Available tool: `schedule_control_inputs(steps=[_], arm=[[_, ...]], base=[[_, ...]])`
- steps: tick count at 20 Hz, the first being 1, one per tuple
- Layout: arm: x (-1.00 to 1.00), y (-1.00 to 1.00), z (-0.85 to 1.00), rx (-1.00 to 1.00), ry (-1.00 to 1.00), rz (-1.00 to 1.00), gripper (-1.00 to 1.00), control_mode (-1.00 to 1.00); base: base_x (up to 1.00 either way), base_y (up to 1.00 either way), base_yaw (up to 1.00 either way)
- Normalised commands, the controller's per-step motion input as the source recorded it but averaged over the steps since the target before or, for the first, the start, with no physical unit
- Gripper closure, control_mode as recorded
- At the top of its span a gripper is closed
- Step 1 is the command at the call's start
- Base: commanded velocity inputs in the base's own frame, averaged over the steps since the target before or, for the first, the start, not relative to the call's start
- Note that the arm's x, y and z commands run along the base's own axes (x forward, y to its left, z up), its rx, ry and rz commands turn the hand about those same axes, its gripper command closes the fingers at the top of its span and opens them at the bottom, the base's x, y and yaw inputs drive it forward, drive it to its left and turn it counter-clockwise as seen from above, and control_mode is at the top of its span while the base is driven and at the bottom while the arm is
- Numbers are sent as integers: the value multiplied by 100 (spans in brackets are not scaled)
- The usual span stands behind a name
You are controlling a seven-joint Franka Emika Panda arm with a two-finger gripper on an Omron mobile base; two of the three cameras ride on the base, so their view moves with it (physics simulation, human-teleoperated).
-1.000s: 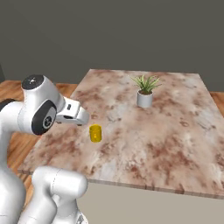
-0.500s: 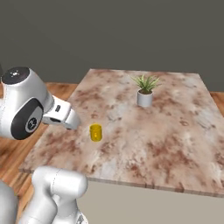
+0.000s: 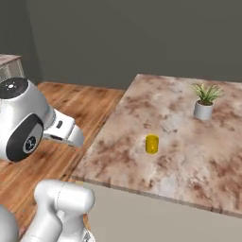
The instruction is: Clear the mugs and bowl far away from the sink.
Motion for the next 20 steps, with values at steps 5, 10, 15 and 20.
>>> schedule_control_inputs(steps=[5, 10, 15, 20], arm=[[0, 0, 0, 0, 0, 0, -100, 100], [0, 0, 0, 0, 0, 0, -100, 100], [0, 0, 0, 0, 0, 0, -100, 100], [0, 0, 0, 0, 0, 0, -100, 100]], base=[[-53, 100, 63], [-21, 70, 90], [0, 6, 100], [0, 0, 100]])
